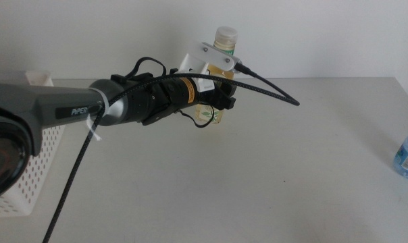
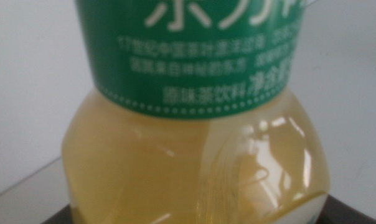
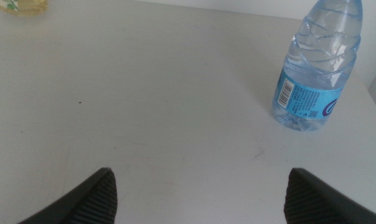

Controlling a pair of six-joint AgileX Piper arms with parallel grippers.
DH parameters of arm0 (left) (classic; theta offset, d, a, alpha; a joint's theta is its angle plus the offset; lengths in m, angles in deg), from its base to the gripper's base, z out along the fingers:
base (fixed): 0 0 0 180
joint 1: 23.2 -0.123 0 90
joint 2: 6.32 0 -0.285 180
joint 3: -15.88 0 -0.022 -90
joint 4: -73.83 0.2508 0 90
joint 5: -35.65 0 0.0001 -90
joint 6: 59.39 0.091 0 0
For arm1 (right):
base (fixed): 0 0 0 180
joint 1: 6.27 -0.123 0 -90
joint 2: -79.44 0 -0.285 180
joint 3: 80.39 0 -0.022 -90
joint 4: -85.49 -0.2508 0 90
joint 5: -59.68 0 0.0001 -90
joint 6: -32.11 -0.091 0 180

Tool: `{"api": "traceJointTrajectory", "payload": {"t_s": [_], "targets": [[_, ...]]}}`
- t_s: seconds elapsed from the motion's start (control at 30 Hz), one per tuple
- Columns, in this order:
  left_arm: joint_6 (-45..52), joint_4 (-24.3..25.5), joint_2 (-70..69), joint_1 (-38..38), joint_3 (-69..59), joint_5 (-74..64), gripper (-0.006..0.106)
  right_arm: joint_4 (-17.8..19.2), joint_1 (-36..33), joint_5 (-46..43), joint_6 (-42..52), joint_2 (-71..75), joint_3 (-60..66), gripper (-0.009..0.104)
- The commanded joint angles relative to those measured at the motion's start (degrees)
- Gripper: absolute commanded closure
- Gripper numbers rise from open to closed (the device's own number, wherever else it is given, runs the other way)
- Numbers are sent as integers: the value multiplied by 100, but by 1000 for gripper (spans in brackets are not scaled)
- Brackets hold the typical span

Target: Use arms to grab the bottles and put them into the dustbin to the left of the table.

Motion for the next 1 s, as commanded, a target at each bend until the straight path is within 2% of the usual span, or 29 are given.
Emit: {"api": "traceJointTrajectory", "payload": {"t_s": [0.0,0.1,0.2,0.37,0.43,0.57,0.7,0.97], "targets": [[-719,543,-832,-7,215,435,102,43,31,-365,51,119,-12,13],[-1816,1788,-1155,-7,215,75,102,43,31,-365,51,119,-12,13],[-3397,3441,-1506,-7,210,-92,102,43,31,-365,51,119,-12,13],[-7191,6874,-2039,-214,221,470,102,43,31,-365,51,119,-12,13],[-7649,6799,-2152,-487,213,1114,102,43,31,-365,51,119,-12,13],[-7893,6787,-2324,-934,213,1885,102,43,31,-365,51,119,-12,13],[-8193,6787,-2507,-1102,213,1947,102,43,31,-365,51,119,-12,13],[-8156,6787,-2662,-1025,212,1855,102,43,31,-365,51,119,-12,13]]}}
